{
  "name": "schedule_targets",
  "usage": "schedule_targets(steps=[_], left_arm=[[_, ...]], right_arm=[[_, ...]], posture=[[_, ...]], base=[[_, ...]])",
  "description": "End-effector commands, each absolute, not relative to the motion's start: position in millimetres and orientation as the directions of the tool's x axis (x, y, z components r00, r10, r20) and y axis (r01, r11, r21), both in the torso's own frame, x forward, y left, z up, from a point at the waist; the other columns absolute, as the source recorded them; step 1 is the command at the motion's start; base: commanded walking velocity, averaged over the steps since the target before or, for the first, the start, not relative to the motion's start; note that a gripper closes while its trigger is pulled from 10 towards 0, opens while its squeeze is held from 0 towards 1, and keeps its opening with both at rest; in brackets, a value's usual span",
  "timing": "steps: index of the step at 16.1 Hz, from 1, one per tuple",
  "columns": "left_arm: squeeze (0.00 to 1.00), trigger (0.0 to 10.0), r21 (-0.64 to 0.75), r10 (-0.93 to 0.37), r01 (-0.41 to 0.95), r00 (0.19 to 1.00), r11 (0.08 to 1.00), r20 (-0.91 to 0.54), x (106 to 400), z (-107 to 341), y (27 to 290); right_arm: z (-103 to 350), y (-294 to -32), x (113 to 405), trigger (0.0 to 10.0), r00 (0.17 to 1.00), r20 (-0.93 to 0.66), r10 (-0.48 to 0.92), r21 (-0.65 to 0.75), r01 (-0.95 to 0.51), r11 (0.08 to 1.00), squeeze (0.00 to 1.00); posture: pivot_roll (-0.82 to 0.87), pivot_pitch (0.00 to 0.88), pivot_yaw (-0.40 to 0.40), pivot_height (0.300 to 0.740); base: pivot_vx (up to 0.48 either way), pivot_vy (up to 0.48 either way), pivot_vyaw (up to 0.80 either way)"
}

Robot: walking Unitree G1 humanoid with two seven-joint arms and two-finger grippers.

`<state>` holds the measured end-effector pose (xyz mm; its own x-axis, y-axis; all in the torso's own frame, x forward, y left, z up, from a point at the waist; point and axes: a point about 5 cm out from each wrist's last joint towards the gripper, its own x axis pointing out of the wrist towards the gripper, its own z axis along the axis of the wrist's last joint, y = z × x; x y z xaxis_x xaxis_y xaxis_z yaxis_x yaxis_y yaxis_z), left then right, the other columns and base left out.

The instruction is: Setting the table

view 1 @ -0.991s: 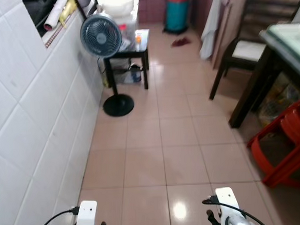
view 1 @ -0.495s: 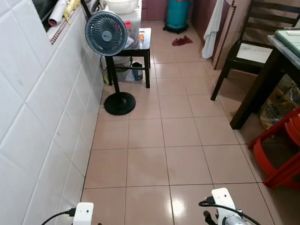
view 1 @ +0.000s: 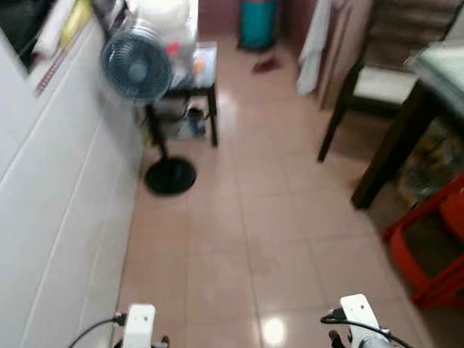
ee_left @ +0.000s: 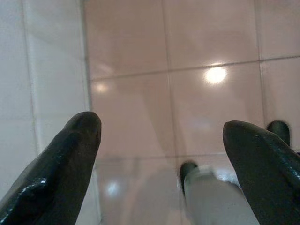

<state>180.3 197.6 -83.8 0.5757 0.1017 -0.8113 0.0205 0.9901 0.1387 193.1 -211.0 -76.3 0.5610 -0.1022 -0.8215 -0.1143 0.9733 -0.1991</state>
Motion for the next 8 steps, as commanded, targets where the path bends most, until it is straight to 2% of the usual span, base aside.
schedule_targets(steps=[1,4,8], left_arm=[[0.00,10.0,0.171,0.135,0.016,0.539,0.985,-0.831,167.8,-87.2,212.8],[0.00,10.0,0.172,0.136,0.017,0.538,0.985,-0.832,167.9,-87.0,213.5],[0.00,10.0,0.175,0.137,0.020,0.537,0.984,-0.832,167.9,-86.9,214.2]], right_arm=[[-77.2,-199.2,195.4,10.0,0.565,-0.822,-0.075,-0.178,-0.129,0.976,0.00],[-77.0,-197.8,196.2,10.0,0.566,-0.821,-0.071,-0.176,-0.133,0.975,0.00],[-77.1,-197.7,196.1,10.0,0.564,-0.823,-0.067,-0.171,-0.133,0.976,0.00]], posture=[[-0.10,0.104,0.007,0.740],[-0.10,0.104,0.010,0.740],[-0.10,0.105,0.011,0.740]], base=[[0.454,0.000,0.00],[0.453,0.000,0.00],[0.445,0.000,0.63]])
